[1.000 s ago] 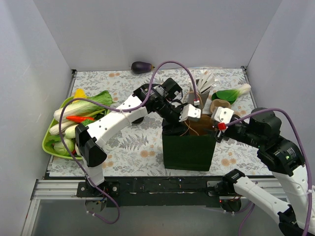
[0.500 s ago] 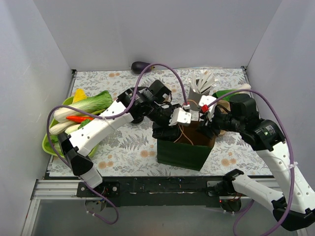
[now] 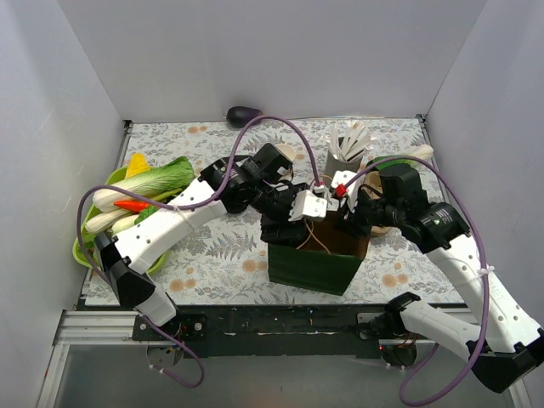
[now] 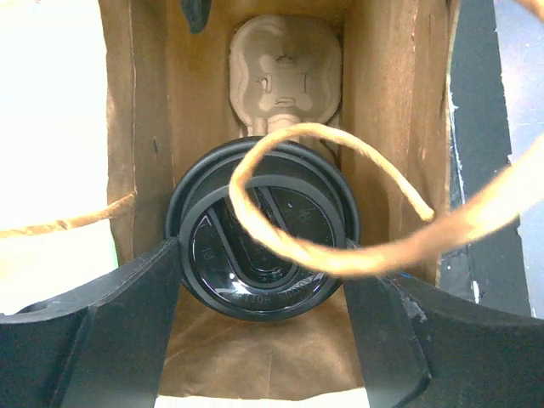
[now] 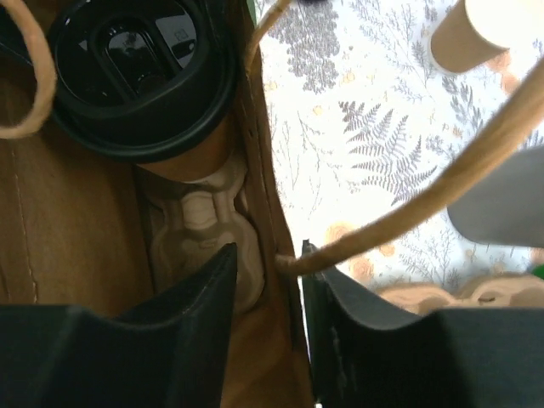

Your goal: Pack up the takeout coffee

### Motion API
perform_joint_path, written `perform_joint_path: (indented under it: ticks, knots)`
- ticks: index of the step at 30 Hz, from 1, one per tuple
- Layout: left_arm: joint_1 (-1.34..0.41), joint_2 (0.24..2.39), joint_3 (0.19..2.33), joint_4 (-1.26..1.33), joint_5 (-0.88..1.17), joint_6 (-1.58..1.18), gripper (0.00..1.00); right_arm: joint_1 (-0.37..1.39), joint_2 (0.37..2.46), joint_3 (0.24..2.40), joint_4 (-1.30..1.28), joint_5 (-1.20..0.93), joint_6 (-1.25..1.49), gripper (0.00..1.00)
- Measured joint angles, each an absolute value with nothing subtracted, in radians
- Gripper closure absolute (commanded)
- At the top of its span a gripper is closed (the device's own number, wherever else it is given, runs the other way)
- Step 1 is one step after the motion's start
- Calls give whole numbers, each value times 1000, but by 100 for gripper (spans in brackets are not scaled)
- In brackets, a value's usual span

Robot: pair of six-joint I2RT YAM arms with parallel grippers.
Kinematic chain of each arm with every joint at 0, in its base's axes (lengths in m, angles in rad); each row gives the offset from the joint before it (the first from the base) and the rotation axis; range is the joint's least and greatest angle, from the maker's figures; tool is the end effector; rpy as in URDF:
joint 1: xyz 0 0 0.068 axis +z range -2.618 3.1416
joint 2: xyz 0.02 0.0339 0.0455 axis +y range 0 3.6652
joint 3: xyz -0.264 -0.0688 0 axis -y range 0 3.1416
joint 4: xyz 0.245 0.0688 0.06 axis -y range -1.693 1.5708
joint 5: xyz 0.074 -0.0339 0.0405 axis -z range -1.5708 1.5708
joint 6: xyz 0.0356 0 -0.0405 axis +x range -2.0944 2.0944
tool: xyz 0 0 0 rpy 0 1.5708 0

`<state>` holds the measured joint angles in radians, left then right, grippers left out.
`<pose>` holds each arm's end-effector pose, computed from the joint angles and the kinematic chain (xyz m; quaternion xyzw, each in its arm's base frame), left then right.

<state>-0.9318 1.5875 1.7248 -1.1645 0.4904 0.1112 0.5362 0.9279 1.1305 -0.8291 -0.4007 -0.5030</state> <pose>0.1735 -0.2616 0.3802 0.5220 0.7778 -0.3183 0.1455 0.1443 0.1019 0.3703 -0.5119 0.7126 0.1846 0.4427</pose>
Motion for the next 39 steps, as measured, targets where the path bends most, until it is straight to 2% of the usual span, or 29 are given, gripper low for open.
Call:
perform_joint_path:
  ticks: [1, 2, 3, 4, 14, 22, 32, 39]
  knots:
    - [-932, 1581, 1724, -1163, 486, 110, 100, 536, 937, 1129, -823, -413, -504, 79]
    - [-932, 1573, 1720, -1157, 480, 107, 100, 535, 944, 1129, -811, -427, -505, 88]
    - [-932, 1564, 1715, -1149, 474, 104, 100, 535, 948, 1129, -799, -444, -510, 97]
    - [-932, 1552, 1704, -1138, 461, 96, 100, 533, 950, 1130, -789, -461, -514, 99]
    - [-932, 1420, 1531, -916, 348, 25, 100, 531, 912, 1139, -699, -498, -569, 99]
    - [-947, 1419, 1475, -789, 335, 32, 100, 566, 904, 1142, -686, -497, -651, 99]
    - [-1000, 1343, 1183, -611, 316, 122, 100, 612, 811, 1030, -676, -493, -722, 99]
    - [-1007, 1163, 1029, -501, 352, 214, 100, 621, 776, 990, -592, -478, -716, 99]
